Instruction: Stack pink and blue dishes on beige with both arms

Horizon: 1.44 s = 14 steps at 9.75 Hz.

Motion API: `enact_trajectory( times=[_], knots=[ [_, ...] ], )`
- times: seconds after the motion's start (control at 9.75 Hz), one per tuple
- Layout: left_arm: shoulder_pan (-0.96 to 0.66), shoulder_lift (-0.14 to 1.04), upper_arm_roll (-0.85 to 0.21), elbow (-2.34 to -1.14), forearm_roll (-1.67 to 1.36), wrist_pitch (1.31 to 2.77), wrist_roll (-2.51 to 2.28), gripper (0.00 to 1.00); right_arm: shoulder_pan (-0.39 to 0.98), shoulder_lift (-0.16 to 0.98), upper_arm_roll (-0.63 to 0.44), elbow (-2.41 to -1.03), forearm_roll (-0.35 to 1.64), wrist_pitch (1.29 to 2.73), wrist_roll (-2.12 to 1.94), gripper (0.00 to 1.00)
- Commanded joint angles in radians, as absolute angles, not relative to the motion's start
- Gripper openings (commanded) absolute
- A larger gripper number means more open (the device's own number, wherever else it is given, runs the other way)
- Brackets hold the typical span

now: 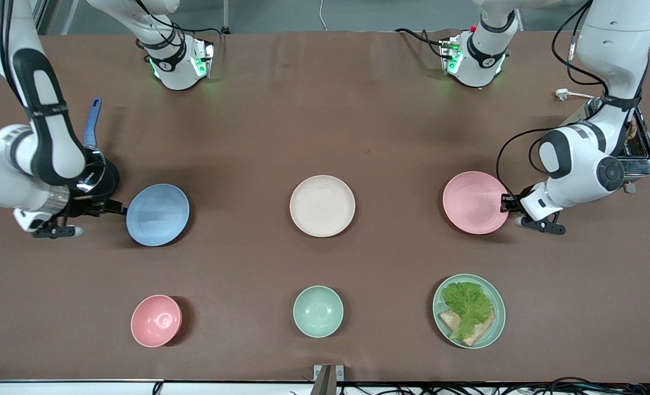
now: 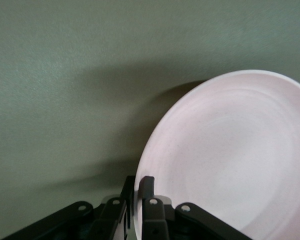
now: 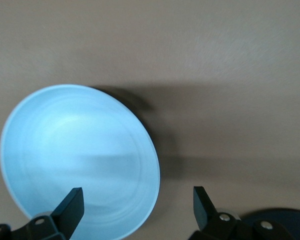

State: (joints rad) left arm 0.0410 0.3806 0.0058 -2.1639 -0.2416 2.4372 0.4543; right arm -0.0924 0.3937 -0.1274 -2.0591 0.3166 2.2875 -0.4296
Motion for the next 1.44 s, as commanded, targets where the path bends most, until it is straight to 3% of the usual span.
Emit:
enact_trajectory(
  times=[0.0, 0.41, 0.51, 0.62, 0.82, 0.92, 1.13, 1.33],
  knots=[
    [0.04, 0.335, -0.015, -2.137, -0.297, 2.363, 0.463, 0.0, -0.098, 0.419, -0.121, -2.089, 0.4, 2.325, -0.471, 0.87],
    [0.028, 0.395, -0.297, -2.002, -0.388, 2.362, 0.129, 0.01, -0.113, 0.46, -0.123, -2.106, 0.5, 2.336, -0.604, 0.6],
    [0.02, 0.426, -0.358, -1.97, -0.355, 2.367, -0.009, 0.01, -0.123, 0.468, -0.123, -2.105, 0.5, 2.339, -0.61, 0.58],
    [0.011, 0.446, -0.412, -1.959, -0.278, 2.368, -0.134, 0.01, -0.129, 0.471, -0.123, -2.105, 0.5, 2.341, -0.632, 0.48],
    [-0.005, 0.494, -0.515, -1.959, -0.175, 2.446, -0.35, 0.01, -0.141, 0.48, -0.129, -2.102, 0.514, 2.338, -0.632, 0.09],
    [-0.029, 0.536, -0.538, -1.96, -0.114, 2.523, -0.448, 0.01, -0.135, 0.48, -0.143, -2.094, 0.523, 2.327, -0.621, 0.01],
    [-0.084, 0.6, -0.545, -1.96, 0.073, 2.618, -0.692, 0.01, -0.13, 0.476, -0.159, -2.039, 0.526, 2.234, -0.603, 0.01],
    [-0.098, 0.623, -0.592, -1.959, 0.194, 2.619, -0.877, 0.02, -0.107, 0.456, -0.204, -1.894, 0.512, 1.986, -0.51, 0.01]
  ],
)
